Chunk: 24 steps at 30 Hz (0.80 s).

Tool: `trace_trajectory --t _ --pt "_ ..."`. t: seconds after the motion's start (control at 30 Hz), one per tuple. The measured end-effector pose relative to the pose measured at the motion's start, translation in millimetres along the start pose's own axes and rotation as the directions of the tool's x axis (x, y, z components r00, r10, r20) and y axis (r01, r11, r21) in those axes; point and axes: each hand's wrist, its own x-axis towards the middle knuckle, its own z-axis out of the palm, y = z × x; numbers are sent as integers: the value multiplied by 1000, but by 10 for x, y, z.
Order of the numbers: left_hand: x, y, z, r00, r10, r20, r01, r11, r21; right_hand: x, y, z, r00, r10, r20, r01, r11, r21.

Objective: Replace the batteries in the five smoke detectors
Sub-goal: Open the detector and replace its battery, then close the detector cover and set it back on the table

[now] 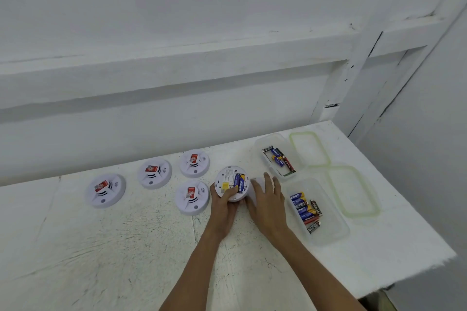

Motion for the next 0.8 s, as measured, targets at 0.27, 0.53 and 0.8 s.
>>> trace_trajectory --t 0.27,0.53,0.8 --pt "-33 32 25 998 -22 57 24 999 -46 -72 30 10 998 1 -60 2 998 63" --pt "-44 85 79 993 -114 -32 112 993 -48 -78 -31 -134 982 189 -20 -182 965 188" --pt "-55 97 71 985 -163 -55 163 987 -13 -175 -196 -279 935 308 -175 -158 805 571"
